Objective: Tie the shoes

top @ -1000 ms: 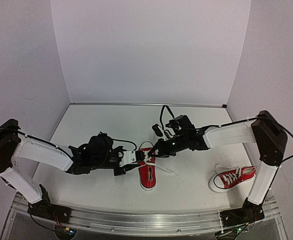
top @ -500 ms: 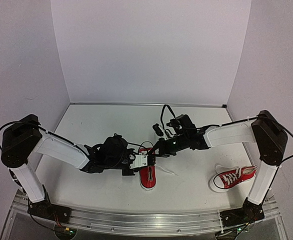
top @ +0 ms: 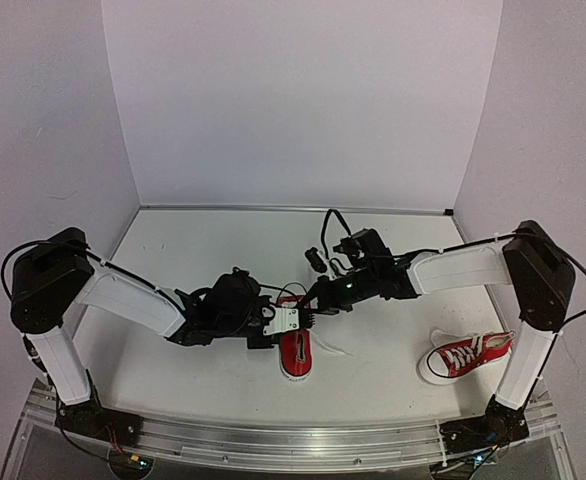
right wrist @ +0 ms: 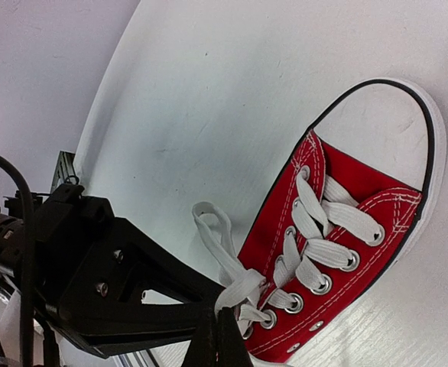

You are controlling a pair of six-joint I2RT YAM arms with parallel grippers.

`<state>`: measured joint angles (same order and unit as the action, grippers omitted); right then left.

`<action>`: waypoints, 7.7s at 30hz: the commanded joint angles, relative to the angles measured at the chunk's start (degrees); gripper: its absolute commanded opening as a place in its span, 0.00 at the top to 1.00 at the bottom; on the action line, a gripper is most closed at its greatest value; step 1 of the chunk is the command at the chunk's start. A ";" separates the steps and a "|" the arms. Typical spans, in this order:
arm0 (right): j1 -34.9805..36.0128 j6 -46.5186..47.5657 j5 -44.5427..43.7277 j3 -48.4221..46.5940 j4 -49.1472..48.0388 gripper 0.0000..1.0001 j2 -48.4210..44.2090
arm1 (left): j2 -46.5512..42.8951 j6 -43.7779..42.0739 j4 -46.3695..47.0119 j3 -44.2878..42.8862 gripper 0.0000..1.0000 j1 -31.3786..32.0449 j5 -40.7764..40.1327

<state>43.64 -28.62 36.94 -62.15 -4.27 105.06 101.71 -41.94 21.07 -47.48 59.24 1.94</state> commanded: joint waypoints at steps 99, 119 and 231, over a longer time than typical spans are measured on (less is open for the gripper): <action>-0.92 -0.09 4.22 -1.35 -1.71 1.00 0.05 | 2.40 11.10 7.32 -1.42 1.00 -2.19 -0.21; -0.92 0.34 4.55 -1.22 -1.72 1.00 0.05 | 2.89 17.50 17.59 2.08 1.00 -2.29 2.09; -3.70 -1.87 7.37 -1.64 1.11 1.00 1.93 | 5.20 10.59 26.99 6.51 0.73 -2.63 3.58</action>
<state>40.24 -31.29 45.98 -64.34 -2.52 109.74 110.56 -31.61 49.24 -41.21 56.55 5.78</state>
